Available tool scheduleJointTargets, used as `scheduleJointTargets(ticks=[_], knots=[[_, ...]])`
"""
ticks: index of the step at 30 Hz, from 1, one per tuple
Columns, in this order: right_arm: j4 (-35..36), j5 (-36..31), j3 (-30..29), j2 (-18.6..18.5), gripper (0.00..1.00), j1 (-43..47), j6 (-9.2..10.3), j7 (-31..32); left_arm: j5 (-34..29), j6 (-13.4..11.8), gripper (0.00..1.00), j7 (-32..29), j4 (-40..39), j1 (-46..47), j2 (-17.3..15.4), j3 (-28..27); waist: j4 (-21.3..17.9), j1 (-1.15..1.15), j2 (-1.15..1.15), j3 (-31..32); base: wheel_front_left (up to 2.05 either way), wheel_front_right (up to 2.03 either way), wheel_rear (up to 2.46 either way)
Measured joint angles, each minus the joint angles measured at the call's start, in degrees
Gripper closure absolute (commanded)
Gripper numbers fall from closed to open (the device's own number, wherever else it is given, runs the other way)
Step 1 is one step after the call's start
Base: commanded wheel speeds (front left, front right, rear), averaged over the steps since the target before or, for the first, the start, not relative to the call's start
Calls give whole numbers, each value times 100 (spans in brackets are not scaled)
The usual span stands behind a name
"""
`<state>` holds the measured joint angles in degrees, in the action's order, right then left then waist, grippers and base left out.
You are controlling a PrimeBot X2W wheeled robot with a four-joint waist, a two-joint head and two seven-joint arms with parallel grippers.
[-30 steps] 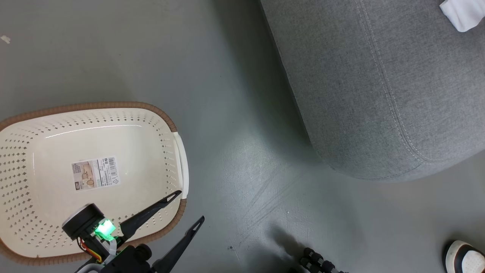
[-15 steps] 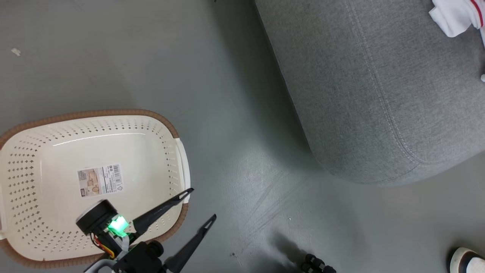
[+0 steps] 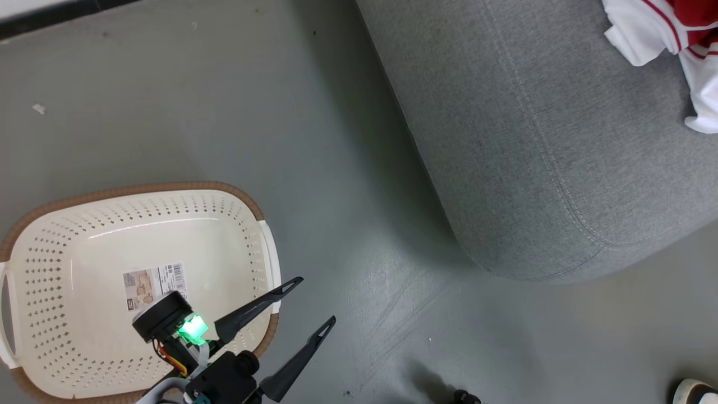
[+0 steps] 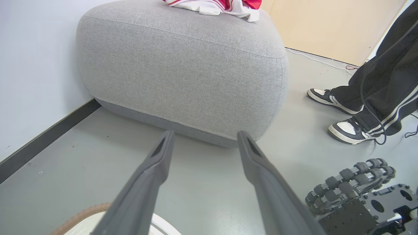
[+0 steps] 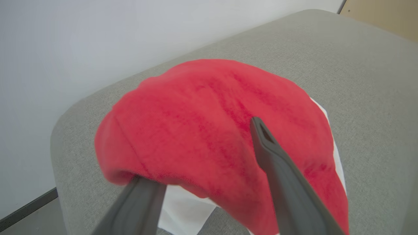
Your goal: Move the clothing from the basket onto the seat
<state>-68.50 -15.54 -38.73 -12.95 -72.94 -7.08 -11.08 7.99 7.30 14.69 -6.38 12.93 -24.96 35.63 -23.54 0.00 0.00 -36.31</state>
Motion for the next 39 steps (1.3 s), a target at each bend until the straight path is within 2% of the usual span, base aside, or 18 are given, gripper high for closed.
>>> scheduleJointTargets(ticks=[5,18,27,39], knots=[[22,-282,130,107,0,214,-1,-4,5,0,0,0,54,12,181,27,-16,0,0,200,0,0,0],[178,-693,279,342,0,596,0,-134,5,0,0,0,171,74,385,159,-2,0,0,640,0,0,0],[176,-914,579,623,0,833,-1,-211,101,0,0,0,211,74,719,38,43,0,0,1034,0,0,0],[172,-857,942,912,0,1173,-1,-313,353,0,0,0,380,-57,1224,-241,131,0,0,1639,0,0,0]])
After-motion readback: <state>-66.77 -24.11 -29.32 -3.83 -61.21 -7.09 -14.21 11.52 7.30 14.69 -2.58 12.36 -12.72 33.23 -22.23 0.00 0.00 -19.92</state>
